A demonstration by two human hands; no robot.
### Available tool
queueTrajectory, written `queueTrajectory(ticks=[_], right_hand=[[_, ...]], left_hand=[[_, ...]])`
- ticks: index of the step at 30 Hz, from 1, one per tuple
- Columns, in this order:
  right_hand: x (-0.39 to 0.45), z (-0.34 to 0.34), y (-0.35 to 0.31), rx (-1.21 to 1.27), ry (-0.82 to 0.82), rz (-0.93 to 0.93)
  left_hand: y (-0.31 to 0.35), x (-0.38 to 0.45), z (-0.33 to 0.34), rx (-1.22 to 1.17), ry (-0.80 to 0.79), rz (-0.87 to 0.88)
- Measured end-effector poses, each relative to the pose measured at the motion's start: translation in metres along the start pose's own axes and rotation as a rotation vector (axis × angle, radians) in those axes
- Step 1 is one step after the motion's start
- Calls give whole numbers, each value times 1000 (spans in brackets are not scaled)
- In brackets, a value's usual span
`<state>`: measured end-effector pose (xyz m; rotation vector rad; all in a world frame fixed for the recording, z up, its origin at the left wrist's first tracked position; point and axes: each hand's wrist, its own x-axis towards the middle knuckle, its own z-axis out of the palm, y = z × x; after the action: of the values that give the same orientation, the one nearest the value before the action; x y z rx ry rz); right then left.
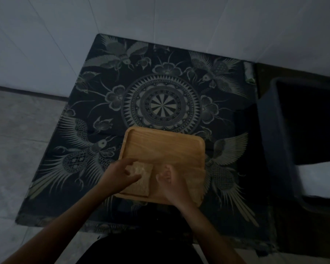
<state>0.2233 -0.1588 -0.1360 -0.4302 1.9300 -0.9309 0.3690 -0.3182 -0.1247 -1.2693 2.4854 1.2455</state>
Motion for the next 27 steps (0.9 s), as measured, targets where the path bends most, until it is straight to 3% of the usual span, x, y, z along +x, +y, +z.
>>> queueTrajectory(ticks=[7, 15, 27], right_hand=[[-14, -55, 13, -27, 139, -54], [-29, -110, 46, 35, 317, -23], [-21, -106, 75, 272, 221, 167]], left_hand=[[48, 7, 39, -143, -77, 92], [72, 15, 93, -313, -91, -46], [69, 4, 123, -354, -41, -112]])
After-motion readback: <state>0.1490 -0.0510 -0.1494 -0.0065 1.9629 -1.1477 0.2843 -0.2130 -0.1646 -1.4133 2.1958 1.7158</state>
